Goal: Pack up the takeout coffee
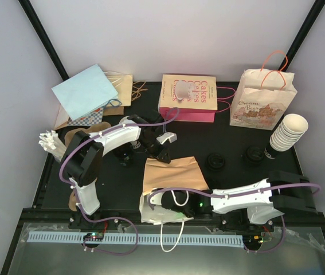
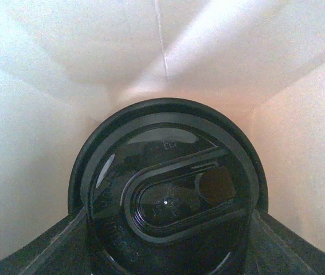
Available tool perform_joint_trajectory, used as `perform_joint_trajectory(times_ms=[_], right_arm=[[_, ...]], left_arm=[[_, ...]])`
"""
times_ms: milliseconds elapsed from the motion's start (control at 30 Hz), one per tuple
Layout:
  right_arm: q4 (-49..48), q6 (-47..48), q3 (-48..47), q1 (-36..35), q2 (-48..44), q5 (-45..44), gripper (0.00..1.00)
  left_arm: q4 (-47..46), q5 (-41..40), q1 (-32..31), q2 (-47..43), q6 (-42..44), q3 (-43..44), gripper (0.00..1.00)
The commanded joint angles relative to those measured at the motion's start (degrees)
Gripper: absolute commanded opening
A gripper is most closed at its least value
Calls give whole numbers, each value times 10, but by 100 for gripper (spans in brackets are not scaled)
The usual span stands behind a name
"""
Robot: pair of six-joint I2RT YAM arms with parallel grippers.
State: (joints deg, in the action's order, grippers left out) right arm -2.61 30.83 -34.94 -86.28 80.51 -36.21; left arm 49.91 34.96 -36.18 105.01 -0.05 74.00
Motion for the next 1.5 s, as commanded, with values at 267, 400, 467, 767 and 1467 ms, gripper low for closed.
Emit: perform_joint_trajectory(times_ms=[267, 400, 467, 767, 1467], right_arm=[[201, -48, 26, 51, 108, 45, 43], [208, -49, 16, 59, 121, 50, 42], [209, -49, 13, 61, 124, 51, 42], [215, -50, 5, 67, 126, 58, 42], [225, -49, -4, 68, 140, 70, 40]], left_arm=[[80, 60, -17, 6, 8, -14, 20], [80, 61, -17, 4, 8, -15, 20], [80, 62, -17, 3, 7, -15, 20], [74, 65, -17, 0, 1, -21, 20], [69, 67, -17, -6, -2, -30, 20]])
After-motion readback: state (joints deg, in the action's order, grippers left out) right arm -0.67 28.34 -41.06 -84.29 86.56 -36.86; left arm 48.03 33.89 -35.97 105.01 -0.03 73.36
